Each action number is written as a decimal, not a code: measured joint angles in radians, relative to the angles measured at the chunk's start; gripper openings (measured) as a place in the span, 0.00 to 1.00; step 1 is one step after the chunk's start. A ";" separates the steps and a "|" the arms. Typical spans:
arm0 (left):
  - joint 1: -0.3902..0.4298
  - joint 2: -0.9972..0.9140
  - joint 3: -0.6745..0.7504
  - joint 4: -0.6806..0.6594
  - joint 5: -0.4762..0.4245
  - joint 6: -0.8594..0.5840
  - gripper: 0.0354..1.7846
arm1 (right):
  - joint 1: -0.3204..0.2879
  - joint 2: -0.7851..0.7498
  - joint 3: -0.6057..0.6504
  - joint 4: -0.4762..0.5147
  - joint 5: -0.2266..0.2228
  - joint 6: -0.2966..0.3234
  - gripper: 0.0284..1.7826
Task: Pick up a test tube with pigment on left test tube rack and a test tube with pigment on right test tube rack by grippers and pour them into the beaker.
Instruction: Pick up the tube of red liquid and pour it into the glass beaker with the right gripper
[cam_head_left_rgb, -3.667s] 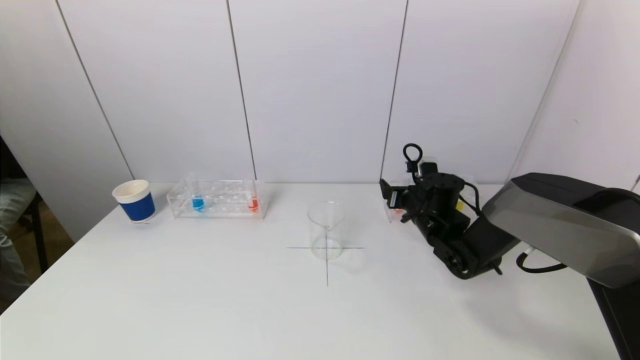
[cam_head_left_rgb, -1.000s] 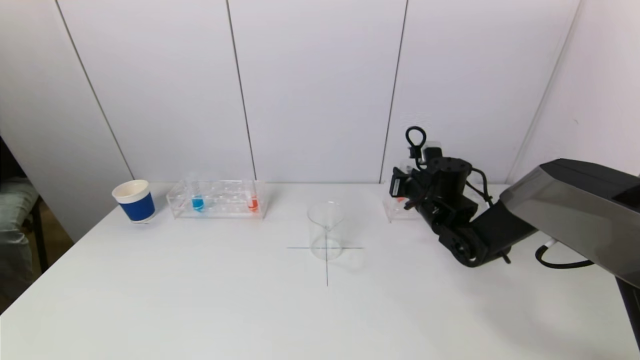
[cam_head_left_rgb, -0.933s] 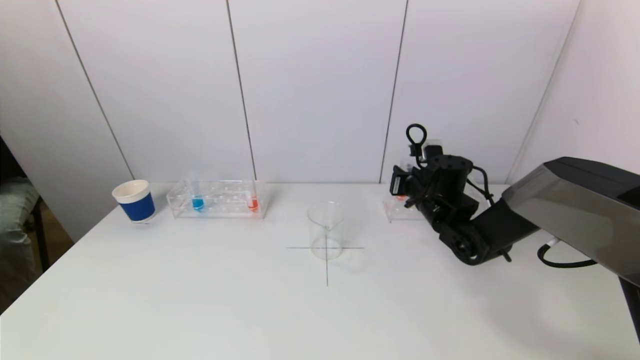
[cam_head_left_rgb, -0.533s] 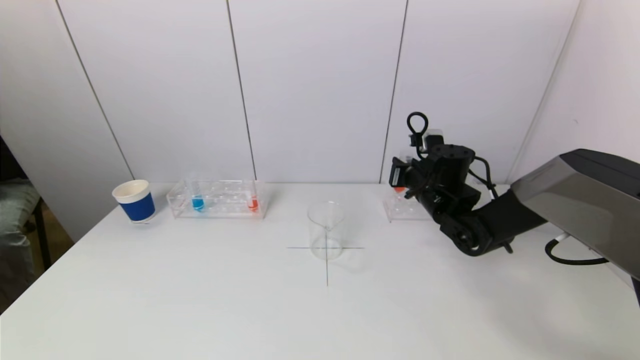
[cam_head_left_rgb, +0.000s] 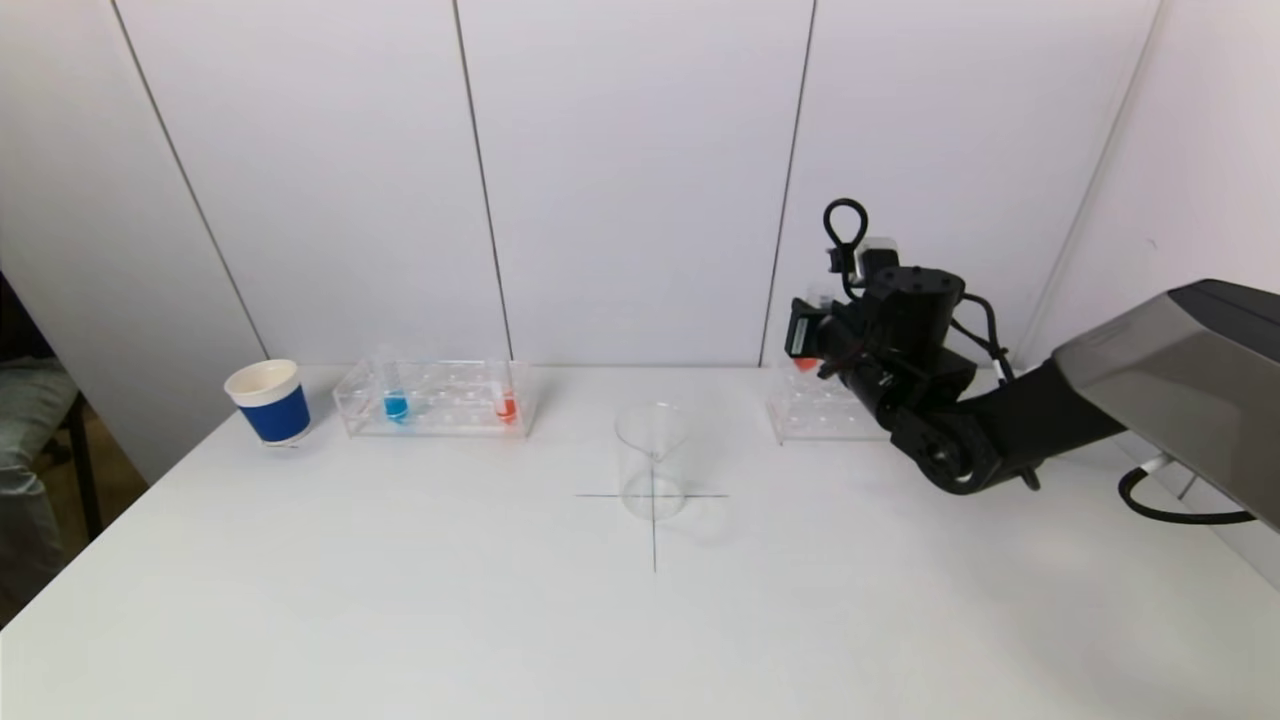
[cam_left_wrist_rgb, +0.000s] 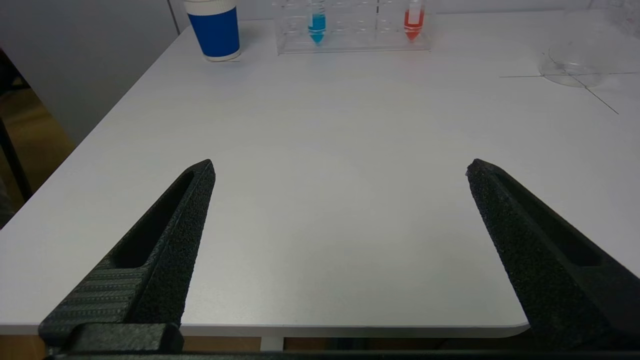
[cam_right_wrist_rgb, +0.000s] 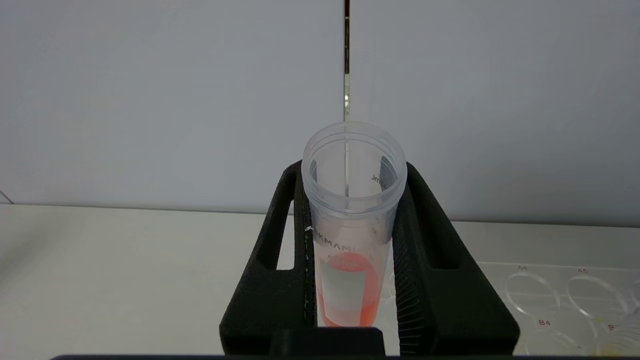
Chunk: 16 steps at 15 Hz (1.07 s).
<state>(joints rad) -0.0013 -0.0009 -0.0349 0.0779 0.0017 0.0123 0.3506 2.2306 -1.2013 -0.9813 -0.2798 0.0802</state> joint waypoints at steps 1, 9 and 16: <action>0.000 0.000 0.000 0.000 0.000 0.000 0.99 | -0.001 -0.009 -0.001 0.013 0.000 -0.001 0.27; 0.000 0.000 0.000 0.000 0.000 0.000 0.99 | -0.001 -0.123 -0.003 0.105 0.020 -0.069 0.27; 0.000 0.000 0.000 0.000 0.000 0.000 0.99 | 0.021 -0.229 0.000 0.158 0.093 -0.197 0.27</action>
<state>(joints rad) -0.0013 -0.0009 -0.0351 0.0779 0.0013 0.0123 0.3713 2.0017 -1.2017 -0.8236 -0.1870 -0.1168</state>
